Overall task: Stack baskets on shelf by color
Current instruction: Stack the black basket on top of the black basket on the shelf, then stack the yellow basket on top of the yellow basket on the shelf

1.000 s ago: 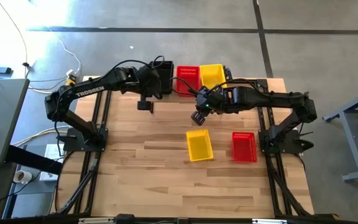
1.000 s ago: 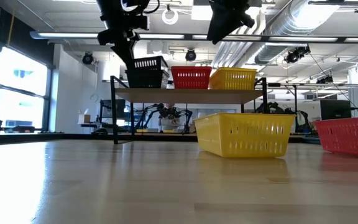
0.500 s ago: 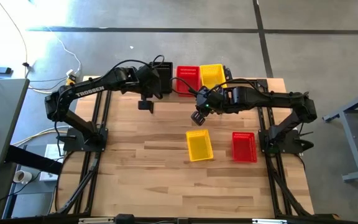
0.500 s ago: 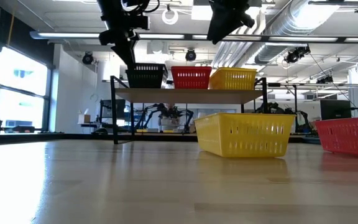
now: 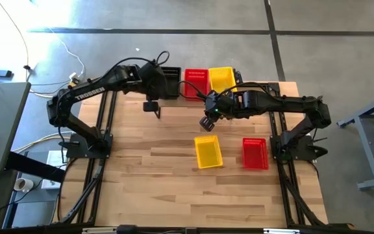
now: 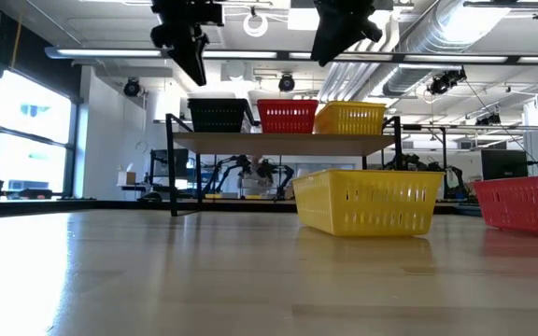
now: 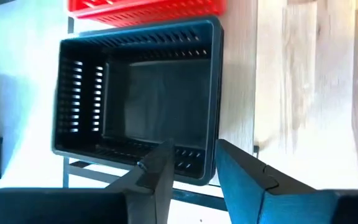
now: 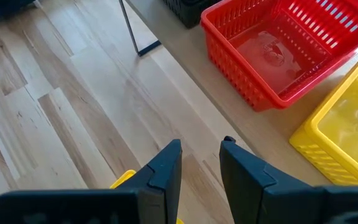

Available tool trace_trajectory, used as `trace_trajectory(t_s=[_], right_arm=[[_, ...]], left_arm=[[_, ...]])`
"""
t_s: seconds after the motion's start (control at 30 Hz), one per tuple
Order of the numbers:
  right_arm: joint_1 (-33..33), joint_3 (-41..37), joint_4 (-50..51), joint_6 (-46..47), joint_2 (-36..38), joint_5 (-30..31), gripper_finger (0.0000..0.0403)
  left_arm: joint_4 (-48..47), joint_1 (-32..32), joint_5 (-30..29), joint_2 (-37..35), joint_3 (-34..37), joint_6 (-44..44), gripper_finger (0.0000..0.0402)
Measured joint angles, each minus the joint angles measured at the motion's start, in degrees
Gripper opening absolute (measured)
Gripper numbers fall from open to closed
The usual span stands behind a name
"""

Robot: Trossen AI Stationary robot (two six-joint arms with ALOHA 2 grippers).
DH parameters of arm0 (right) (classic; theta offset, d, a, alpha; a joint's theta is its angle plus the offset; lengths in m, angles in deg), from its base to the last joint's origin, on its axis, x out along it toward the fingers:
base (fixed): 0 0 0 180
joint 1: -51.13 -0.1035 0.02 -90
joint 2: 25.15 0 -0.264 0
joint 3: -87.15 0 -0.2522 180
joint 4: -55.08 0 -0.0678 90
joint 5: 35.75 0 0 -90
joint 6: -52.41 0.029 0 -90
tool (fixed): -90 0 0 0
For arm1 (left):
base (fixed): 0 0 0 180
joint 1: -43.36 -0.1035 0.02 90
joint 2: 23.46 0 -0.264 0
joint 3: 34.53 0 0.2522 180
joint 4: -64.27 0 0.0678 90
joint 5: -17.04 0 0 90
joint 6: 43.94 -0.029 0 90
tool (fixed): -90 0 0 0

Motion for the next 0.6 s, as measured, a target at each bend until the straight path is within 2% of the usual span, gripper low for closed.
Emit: trace_trajectory(t_s=[0.23, 0.5, 0.6], right_arm=[[0.0, 0.0, 0.0, -0.3, 0.0, -1.6, 0.0096], [0.0, 0.0, 0.0, 0.1, 0.0, -10.7, 0.0096], [-0.3, 0.0, 0.2, 1.4, 0.0, -15.3, 0.0096]], left_arm=[[-1.6, 0.0, 0.0, 0.0, -5.0, 1.1, 0.0111], [-3.4, 0.0, 0.6, -1.8, -8.6, 6.5, 0.0111], [-5.6, 0.0, 3.6, -3.6, -8.3, 9.2, 0.0111]])
